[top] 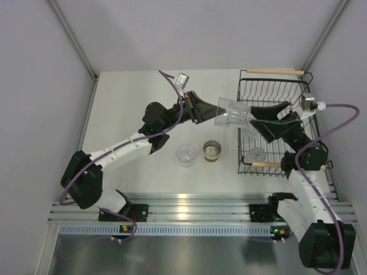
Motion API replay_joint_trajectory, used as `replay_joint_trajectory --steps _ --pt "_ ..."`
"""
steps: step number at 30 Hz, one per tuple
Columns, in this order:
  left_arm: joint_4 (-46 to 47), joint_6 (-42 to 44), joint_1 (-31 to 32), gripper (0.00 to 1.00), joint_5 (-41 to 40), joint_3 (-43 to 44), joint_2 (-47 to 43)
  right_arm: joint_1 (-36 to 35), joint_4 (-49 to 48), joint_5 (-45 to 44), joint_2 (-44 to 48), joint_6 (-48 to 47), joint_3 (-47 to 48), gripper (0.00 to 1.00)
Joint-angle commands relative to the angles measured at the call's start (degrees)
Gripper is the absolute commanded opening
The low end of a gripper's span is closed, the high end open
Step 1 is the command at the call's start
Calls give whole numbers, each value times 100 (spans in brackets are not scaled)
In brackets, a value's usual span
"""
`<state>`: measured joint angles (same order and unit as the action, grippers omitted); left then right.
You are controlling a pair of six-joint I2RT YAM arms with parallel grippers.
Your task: Load the cups into the dish rack
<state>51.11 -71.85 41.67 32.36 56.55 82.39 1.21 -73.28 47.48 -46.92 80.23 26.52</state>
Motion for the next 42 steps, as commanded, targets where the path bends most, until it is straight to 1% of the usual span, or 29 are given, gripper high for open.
replay_joint_trajectory --steps 1,4,5,12,18,21,24,29,42 --pt "566 14 183 0 -116 382 101 -77 -785 -29 -54 19 -16 100" --pt "566 31 298 0 -142 435 224 -77 -837 -20 -90 19 -16 99" --pt "566 40 307 0 -142 479 260 -260 -855 -20 -98 19 -16 99" --pt "549 180 377 0 -151 480 409 -297 -890 6 -81 20 11 100" --pt "523 461 289 0 -510 137 -47 -288 -785 15 16 -24 28 99" --pt "207 681 184 0 -712 -126 -494 -297 -741 -2 86 -33 20 99" --pt "136 743 157 0 -793 -189 -636 -297 -714 -20 130 -33 37 99" --pt "320 559 157 0 -731 -136 -522 -297 -741 -37 182 10 37 99" --pt "329 470 227 0 -669 -48 -276 -297 -627 -46 332 11 81 100"
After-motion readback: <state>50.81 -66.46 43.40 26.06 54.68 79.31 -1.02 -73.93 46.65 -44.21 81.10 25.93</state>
